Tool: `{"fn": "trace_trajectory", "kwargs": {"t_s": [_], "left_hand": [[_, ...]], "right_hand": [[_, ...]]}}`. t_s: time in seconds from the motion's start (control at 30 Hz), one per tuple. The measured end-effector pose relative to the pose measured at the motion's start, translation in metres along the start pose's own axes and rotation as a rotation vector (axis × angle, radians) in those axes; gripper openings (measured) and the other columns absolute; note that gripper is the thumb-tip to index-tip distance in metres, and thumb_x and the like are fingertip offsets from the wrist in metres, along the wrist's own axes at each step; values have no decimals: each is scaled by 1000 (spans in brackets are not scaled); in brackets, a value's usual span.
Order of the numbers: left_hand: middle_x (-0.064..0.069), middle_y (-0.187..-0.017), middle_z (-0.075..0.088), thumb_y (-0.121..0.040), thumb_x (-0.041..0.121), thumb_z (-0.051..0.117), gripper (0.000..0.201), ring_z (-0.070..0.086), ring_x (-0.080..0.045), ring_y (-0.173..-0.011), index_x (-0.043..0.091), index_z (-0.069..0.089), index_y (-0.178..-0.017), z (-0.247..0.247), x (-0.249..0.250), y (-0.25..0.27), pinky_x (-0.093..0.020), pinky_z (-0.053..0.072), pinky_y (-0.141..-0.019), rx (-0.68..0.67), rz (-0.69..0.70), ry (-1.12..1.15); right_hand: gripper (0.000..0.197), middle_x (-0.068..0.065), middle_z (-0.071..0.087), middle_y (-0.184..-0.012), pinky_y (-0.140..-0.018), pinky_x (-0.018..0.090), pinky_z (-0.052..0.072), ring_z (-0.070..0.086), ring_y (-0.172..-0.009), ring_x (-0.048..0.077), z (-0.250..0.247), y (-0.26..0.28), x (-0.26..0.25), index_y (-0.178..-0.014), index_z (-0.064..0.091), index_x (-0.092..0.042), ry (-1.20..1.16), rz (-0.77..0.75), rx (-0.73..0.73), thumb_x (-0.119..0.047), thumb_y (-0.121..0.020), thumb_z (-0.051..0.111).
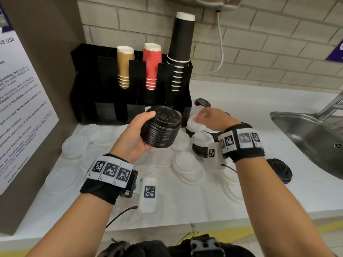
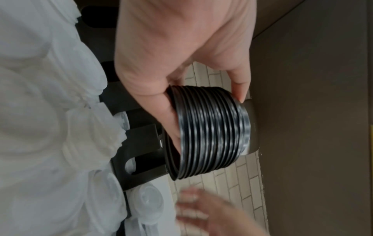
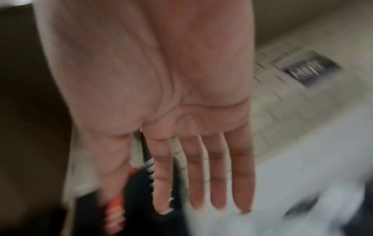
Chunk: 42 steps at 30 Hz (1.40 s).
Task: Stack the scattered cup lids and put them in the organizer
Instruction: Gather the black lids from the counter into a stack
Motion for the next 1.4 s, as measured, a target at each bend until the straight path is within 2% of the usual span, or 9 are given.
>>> {"fn": "trace_trajectory", "kwargs": {"t_s": [0.2, 0.47, 0.63, 0.73, 0.97, 1.1, 1.2, 1.3, 1.4], "left_hand": [[-3, -108, 73, -79, 35, 67, 44, 70, -22, -102, 17, 64, -118, -4, 11, 2, -36, 59, -71, -55, 58, 33], [-7, -116, 70, -86, 35, 64, 46, 69, -23, -104, 15, 61, -127, -16, 15, 4, -36, 59, -72, -19, 90, 45], [-7, -115, 71, -84, 38, 66, 42, 69, -25, -106, 18, 65, -120, -10, 10, 6, -39, 58, -76, -70, 78, 64], [-6, -112, 73, -88, 40, 62, 27, 69, -26, -106, 22, 75, -105, -8, 4, 6, -41, 58, -79, -81, 55, 65], [-6, -113, 72, -91, 41, 58, 27, 69, -25, -106, 24, 77, -100, -1, -5, 7, -42, 58, -81, -119, 15, 66], [-7, -114, 72, -91, 38, 58, 30, 69, -25, -105, 21, 72, -111, 1, -12, 7, -41, 59, -79, -108, -8, 67], [-5, -108, 74, -89, 36, 60, 22, 71, -23, -101, 25, 75, -101, 1, -19, 7, -38, 59, -72, -96, -18, 54], [-3, -103, 75, -85, 38, 62, 20, 72, -22, -97, 29, 79, -88, 5, -22, 8, -36, 59, -69, -112, -24, 44], [-6, -106, 74, -81, 38, 64, 25, 72, -22, -98, 25, 76, -98, 8, -25, 9, -36, 59, -69, -110, -41, 42]], "right_hand": [[90, 9, 51, -137, -82, 32, 38, 49, -125, 28, 39, -25, 43, -142, 32, -10, 477, 199, -179, -62, -76, 65], [84, 3, 52, -117, -93, 39, 46, 52, -110, 26, 25, -34, 14, -130, 39, -23, 212, 23, -66, -68, -66, 70], [69, 6, 62, -103, -88, 35, 49, 59, -91, 22, 48, -25, 38, -106, 60, -7, 553, 152, -331, -65, -71, 70], [76, 7, 59, -117, -89, 34, 48, 57, -103, 23, 61, -21, 53, -123, 53, -8, 573, 164, -374, -60, -71, 73], [74, 6, 54, -122, -89, 32, 45, 52, -107, 23, 48, -27, 52, -134, 39, -25, 183, 54, -200, -48, -74, 76], [64, 3, 58, -107, -72, 23, 41, 55, -91, 18, 27, -27, 43, -128, 43, -27, -50, -4, -51, -40, -75, 77], [50, -2, 56, -104, -68, 21, 43, 58, -92, 18, 8, -18, 26, -119, 48, -30, -332, -99, 81, -31, -78, 76], [39, -7, 60, -105, -74, 24, 50, 62, -96, 13, -1, 4, -2, -112, 55, -38, -637, -218, 61, -32, -78, 71], [38, -7, 65, -105, -77, 23, 53, 64, -93, 7, 6, 25, -34, -114, 58, -37, -724, -344, -64, -26, -78, 64]]}}
Point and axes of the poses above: each hand's wrist, its own y-axis away from the middle knuckle, its own z-axis out of the palm, x = y × z, the point moved 9 cm from there along -y, towards the middle knuckle
